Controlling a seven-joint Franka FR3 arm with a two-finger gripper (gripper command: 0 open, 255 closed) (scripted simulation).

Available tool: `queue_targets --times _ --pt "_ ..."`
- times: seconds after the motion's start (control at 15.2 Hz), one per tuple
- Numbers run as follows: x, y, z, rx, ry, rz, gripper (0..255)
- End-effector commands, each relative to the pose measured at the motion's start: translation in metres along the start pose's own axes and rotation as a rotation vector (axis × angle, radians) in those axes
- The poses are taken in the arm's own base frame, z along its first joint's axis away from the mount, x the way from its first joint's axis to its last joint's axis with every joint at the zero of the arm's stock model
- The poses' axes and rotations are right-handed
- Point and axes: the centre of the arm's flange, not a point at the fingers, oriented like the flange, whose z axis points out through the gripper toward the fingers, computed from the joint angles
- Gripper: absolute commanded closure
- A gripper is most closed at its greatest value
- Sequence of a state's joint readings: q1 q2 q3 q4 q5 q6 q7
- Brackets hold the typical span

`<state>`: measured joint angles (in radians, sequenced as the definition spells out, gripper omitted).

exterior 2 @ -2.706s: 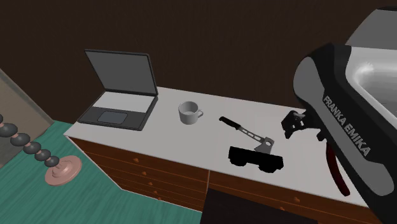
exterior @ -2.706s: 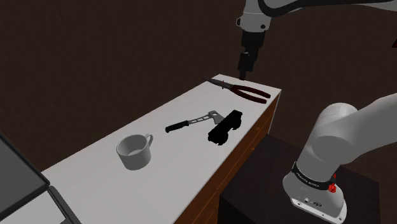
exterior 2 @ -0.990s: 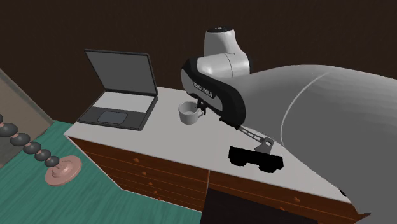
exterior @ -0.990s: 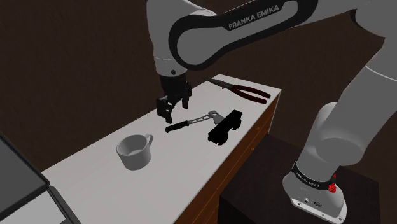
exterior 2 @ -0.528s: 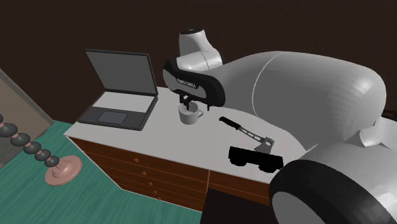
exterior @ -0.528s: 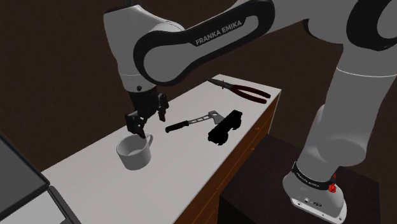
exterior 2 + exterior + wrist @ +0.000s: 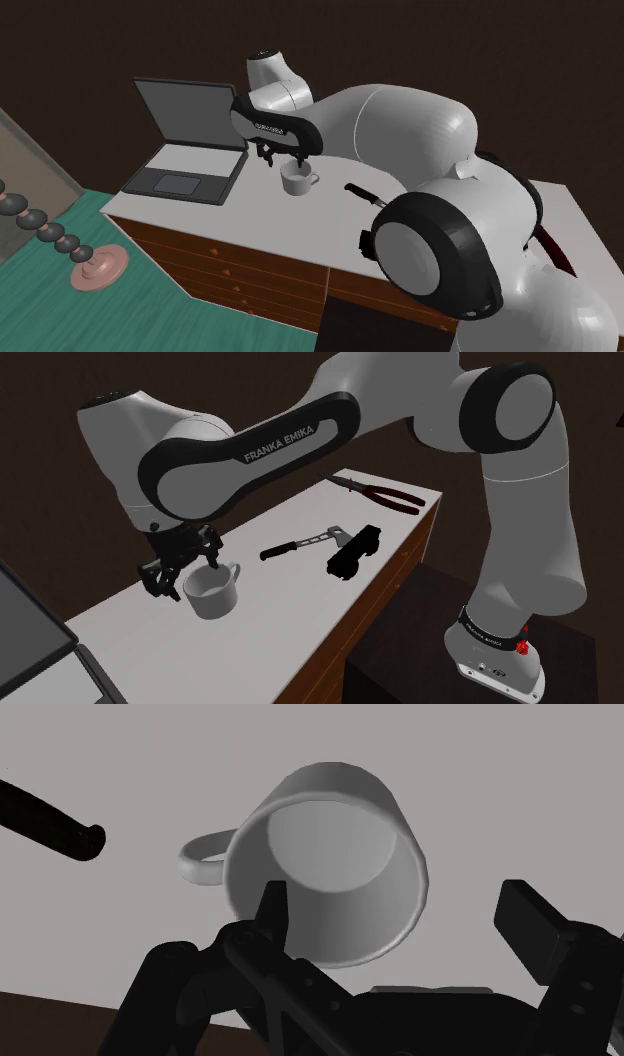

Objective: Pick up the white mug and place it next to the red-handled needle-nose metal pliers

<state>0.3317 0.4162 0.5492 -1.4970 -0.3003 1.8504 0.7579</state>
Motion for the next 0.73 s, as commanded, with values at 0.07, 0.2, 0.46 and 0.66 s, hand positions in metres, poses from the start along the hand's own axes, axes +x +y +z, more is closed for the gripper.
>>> queue_targets --times 0.07,0.2,0.46,0.66 --pt "0.012 -0.020 0.010 -0.002 0.001 0.002 0" --pt "0.012 -0.020 0.021 -0.002 0.001 0.002 0" --pt "0.012 -0.020 0.042 -0.002 0.001 0.002 0" --pt "0.012 -0.020 0.045 -0.002 0.001 0.002 0"
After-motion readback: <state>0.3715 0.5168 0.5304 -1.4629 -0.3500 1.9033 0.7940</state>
